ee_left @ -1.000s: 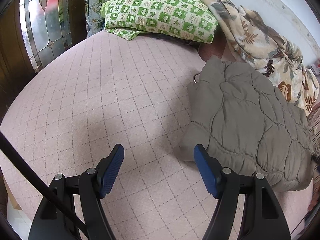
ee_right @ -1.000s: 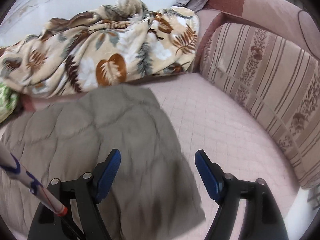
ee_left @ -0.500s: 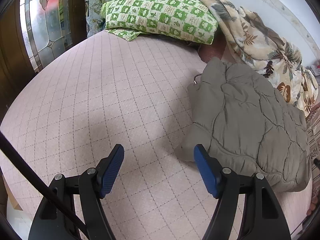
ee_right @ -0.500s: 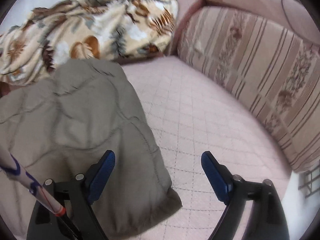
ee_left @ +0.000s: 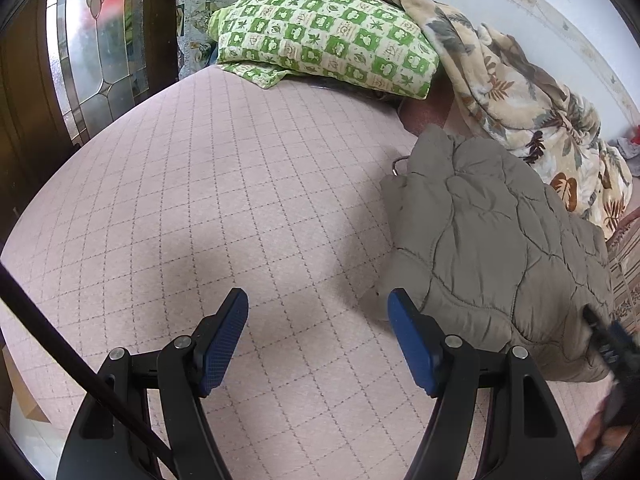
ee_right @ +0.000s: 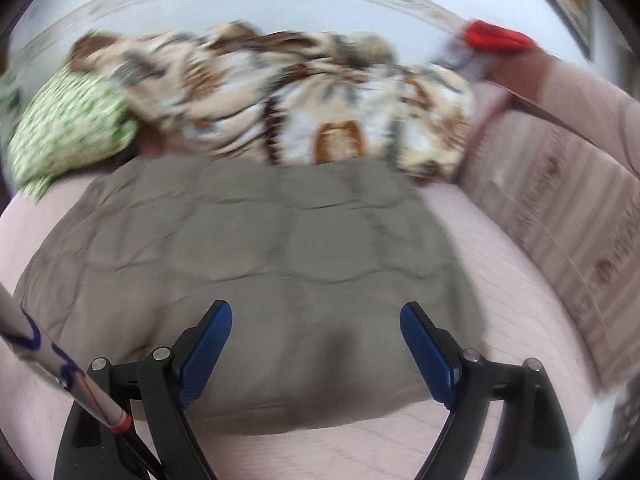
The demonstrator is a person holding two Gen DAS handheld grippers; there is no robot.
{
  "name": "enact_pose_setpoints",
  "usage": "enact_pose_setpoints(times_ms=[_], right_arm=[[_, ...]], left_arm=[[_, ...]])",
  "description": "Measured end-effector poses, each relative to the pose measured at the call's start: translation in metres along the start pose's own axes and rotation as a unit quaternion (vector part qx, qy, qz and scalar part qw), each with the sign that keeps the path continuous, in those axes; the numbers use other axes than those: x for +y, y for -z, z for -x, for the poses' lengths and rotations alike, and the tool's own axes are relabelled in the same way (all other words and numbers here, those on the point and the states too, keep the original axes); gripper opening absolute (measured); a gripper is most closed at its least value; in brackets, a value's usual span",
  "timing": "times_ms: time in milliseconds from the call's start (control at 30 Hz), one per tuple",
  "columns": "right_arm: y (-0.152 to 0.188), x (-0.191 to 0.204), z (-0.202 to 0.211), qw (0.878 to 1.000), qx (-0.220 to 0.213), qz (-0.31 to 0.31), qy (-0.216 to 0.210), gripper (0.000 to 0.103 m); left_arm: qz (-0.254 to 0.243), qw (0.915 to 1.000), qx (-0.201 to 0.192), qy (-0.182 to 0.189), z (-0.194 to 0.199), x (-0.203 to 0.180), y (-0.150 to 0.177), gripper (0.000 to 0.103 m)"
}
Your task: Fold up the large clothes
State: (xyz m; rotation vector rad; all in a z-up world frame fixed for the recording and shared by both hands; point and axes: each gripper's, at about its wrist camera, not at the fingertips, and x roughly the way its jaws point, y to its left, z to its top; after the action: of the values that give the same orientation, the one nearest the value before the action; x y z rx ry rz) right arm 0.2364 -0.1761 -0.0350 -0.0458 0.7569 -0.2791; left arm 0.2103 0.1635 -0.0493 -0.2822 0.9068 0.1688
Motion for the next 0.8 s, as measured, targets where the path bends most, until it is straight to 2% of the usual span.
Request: enact_pose_setpoints(times_ms=[133, 267, 333, 367, 467, 533, 600, 700, 800], right_arm=[[0.015, 0.026, -0.027, 0.999, 0.031, 0.016, 0.001, 0.089], [0.018, 0.030, -0.048, 0.998, 0.056, 0.030, 0.000, 0.089], [0.013, 0.030, -0.036, 0.999, 0.043, 0.030, 0.008, 0.088], [0.008, 0.031, -0.024, 0.999, 0.023, 0.029, 0.007, 0.088], [-0.001, 0.045, 0.000, 0.999, -0.020, 0.039, -0.008, 0.088], [-0.007, 0.062, 0.002, 0.998, -0.027, 0.049, -0.025, 0.088], [-0.009, 0.081, -0.009, 0.998, -0.014, 0.055, -0.038, 0.088], [-0.003, 0.109, -0.044, 0.997, 0.036, 0.057, -0.049, 0.088], [-0.002, 0.108, -0.054, 0.996, 0.041, 0.048, -0.056, 0.090]], left_arm=[[0.004, 1.0000, 0.000, 0.005, 0.001, 0.004, -0.002, 0.071], [0.007, 0.9999, 0.003, 0.007, 0.000, 0.006, -0.003, 0.071], [0.010, 0.9999, 0.004, 0.009, 0.000, 0.007, -0.004, 0.071], [0.012, 0.9999, 0.005, 0.009, -0.001, 0.007, -0.004, 0.071], [0.010, 0.9999, 0.008, 0.008, -0.002, 0.005, -0.003, 0.071], [0.006, 0.9999, 0.011, 0.006, -0.002, 0.003, -0.003, 0.071], [0.002, 0.9999, 0.010, 0.003, -0.001, 0.001, -0.004, 0.071], [0.001, 1.0000, 0.006, 0.001, 0.001, 0.000, -0.007, 0.071], [0.001, 0.9999, 0.006, -0.008, -0.002, -0.002, -0.010, 0.071]])
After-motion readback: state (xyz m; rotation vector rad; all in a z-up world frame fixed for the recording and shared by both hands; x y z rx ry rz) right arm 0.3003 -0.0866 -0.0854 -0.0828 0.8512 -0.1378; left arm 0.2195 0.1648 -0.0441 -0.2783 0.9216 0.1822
